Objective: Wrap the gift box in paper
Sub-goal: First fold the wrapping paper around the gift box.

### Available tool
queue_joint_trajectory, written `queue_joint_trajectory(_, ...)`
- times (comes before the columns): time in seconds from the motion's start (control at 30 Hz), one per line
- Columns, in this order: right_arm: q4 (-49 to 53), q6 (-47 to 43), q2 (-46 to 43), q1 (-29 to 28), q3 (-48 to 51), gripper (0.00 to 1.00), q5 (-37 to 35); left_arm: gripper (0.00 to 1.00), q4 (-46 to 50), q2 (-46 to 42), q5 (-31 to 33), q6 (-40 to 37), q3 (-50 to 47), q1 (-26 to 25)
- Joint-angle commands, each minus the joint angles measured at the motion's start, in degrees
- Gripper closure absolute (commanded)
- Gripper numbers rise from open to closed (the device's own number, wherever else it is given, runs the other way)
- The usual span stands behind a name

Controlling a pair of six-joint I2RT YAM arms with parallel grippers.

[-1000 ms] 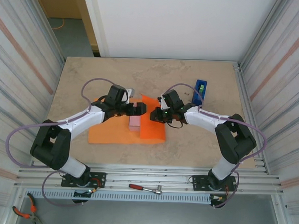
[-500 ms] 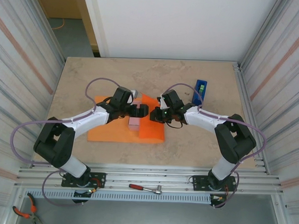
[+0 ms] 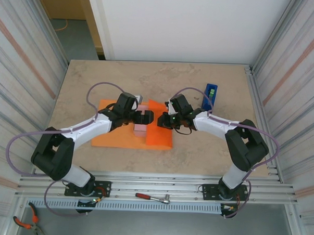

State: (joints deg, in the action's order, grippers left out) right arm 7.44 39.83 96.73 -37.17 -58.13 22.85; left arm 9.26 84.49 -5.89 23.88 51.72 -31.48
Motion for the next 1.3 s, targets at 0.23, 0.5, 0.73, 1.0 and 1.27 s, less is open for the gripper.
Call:
queue_joint_trajectory(0.23, 1.3, -0.6, 2.3, -0.5, -0.1, 0.88, 0.7, 0.01, 2.9, 2.9, -1.3, -5.9, 2.6, 2.1)
queue_joint_trajectory(0.5, 1.5, -0.6, 2.4, -0.6, -0.1, 0.88, 0.8, 0.01, -1.6, 7.3, -4.1, -5.7, 1.3, 2.1)
queue_joint_trajectory(0.73, 2.4, -0.6, -0.1, 0.1, -1.8, 0.86, 2.6, 0.18, -4.9, 7.7, -4.0, -3.5, -3.4, 2.1)
queue_joint_trajectory(1.0, 2.6, -0.9, -9.0, 5.9, -0.2, 0.72, 1.9, 0.44, -7.7, 6.7, -5.6, -0.8, -6.6, 1.3)
queue_joint_trajectory(1.27, 3.4, -1.4, -8.2, 8.4, 1.7, 0.68, 2.9, 0.62, -9.3, 5.1, -5.3, 3.3, -9.1, -0.7)
